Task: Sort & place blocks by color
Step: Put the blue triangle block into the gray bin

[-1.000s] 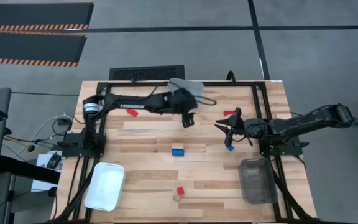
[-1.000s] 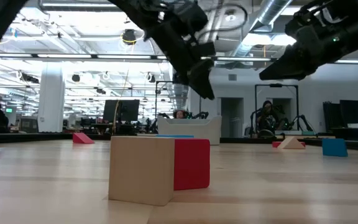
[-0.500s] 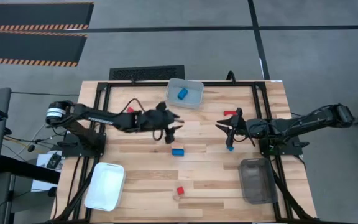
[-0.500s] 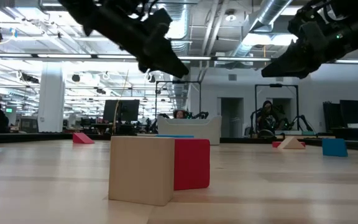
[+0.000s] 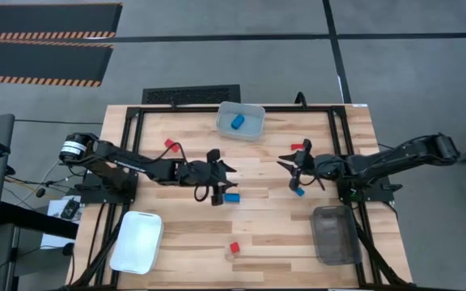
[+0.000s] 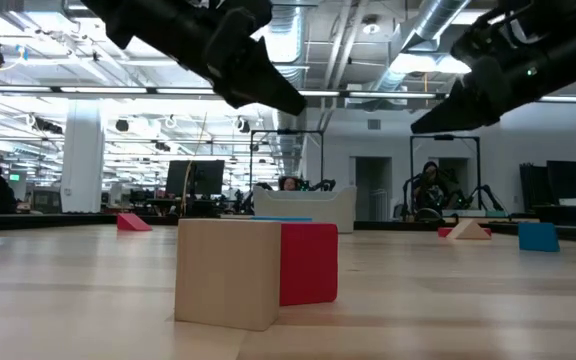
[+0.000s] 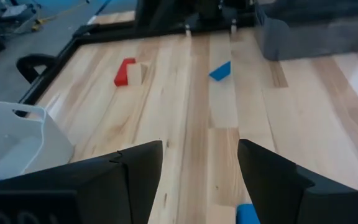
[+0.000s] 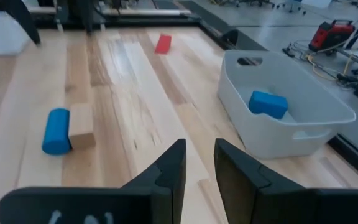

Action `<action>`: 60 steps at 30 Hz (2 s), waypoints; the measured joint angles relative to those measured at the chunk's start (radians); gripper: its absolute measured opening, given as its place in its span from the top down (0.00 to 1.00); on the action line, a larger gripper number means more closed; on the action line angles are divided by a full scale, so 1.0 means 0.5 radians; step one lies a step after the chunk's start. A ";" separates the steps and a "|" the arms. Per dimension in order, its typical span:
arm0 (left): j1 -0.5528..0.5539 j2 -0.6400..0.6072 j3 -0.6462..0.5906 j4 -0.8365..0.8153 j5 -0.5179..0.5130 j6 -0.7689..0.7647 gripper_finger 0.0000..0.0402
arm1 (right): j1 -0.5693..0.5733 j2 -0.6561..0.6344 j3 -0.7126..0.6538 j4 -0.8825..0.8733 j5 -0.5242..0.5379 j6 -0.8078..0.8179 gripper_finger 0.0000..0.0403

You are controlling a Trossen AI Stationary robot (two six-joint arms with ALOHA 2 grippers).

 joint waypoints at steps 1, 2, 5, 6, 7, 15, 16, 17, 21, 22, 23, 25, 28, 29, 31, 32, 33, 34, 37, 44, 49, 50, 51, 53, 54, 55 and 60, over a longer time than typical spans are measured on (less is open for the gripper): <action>0.003 0.000 0.001 0.008 0.000 0.000 0.50 | 0.001 0.021 0.000 0.008 0.000 0.030 0.73; 0.006 0.000 0.001 0.012 0.000 0.000 0.50 | 0.001 0.043 0.000 0.016 -0.004 0.065 0.73; 0.021 0.000 0.001 0.039 0.003 0.030 0.50 | 0.008 0.082 0.000 0.056 -0.016 0.130 0.73; 0.027 0.000 0.001 0.043 0.007 0.047 0.50 | 0.015 0.085 0.000 0.065 -0.031 0.133 0.73; 0.032 0.000 0.001 0.042 0.014 0.057 0.50 | 0.024 0.085 0.000 0.071 -0.037 0.135 0.73; 0.059 0.000 0.001 0.038 -0.073 0.052 0.50 | 0.111 0.044 0.000 0.162 0.029 0.224 0.74; 0.059 0.000 0.001 0.037 -0.103 0.051 0.50 | 0.126 0.040 0.000 0.159 0.044 0.255 0.74; 0.058 0.000 0.001 0.037 -0.125 0.046 0.50 | 0.144 0.038 0.000 0.156 0.060 0.292 0.74; 0.045 0.000 0.001 0.036 -0.135 -0.017 0.50 | 0.241 0.049 0.000 0.103 0.072 0.427 0.74; 0.035 0.000 0.001 0.036 -0.128 -0.038 0.50 | 0.272 0.057 0.000 0.086 0.096 0.463 0.74; 0.021 0.004 0.001 0.037 -0.125 -0.063 0.50 | 0.311 0.061 0.000 0.052 0.133 0.504 0.75; -0.012 0.029 0.003 0.052 -0.120 -0.101 0.50 | 0.401 0.080 0.000 0.012 0.222 0.587 0.78; -0.076 0.079 0.007 0.092 -0.081 -0.142 0.50 | 0.550 0.109 0.000 -0.012 0.304 0.678 0.83; -0.102 0.100 0.007 0.097 -0.058 -0.161 0.50 | 0.601 0.117 0.000 -0.005 0.311 0.694 0.85; -0.161 0.166 -0.001 0.142 -0.037 -0.201 0.50 | 0.701 0.120 -0.002 0.051 0.313 0.703 0.88; -0.191 0.214 0.004 0.212 -0.024 -0.207 0.50 | 0.751 0.120 0.000 0.078 0.317 0.710 0.89; -0.216 0.259 0.004 0.265 -0.025 -0.209 0.50 | 0.794 0.119 0.000 0.093 0.323 0.712 0.90; -0.242 0.303 0.004 0.331 -0.023 -0.209 0.50 | 0.835 0.119 -0.001 0.121 0.330 0.711 0.90; -0.300 0.432 0.019 0.466 -0.032 -0.213 0.50 | 0.958 0.118 -0.001 0.175 0.430 0.712 0.90; -0.333 0.489 0.086 0.527 -0.053 -0.248 0.49 | 1.114 0.116 0.000 0.123 0.935 0.711 0.87; -0.315 0.520 0.186 0.609 0.000 -0.195 0.45 | 1.025 0.114 0.000 0.117 1.012 0.663 0.87; -0.307 0.543 0.216 0.637 0.028 -0.175 0.44 | 1.004 0.114 0.000 0.126 1.011 0.646 0.87; -0.296 0.561 0.234 0.623 0.029 -0.158 0.43 | 0.989 0.114 0.000 0.135 1.012 0.625 0.87; -0.275 0.647 0.305 0.614 0.023 -0.131 0.42 | 0.959 0.114 0.000 0.165 1.009 0.567 0.87; -0.265 0.683 0.325 0.607 0.016 -0.113 0.41 | 0.959 0.114 0.000 0.169 1.009 0.549 0.87; -0.255 0.716 0.350 0.599 0.008 -0.098 0.40 | 0.960 0.114 0.000 0.171 1.009 0.525 0.87; -0.176 0.882 0.576 0.609 0.043 -0.047 0.40 | 0.964 0.114 0.016 0.175 1.034 0.386 0.87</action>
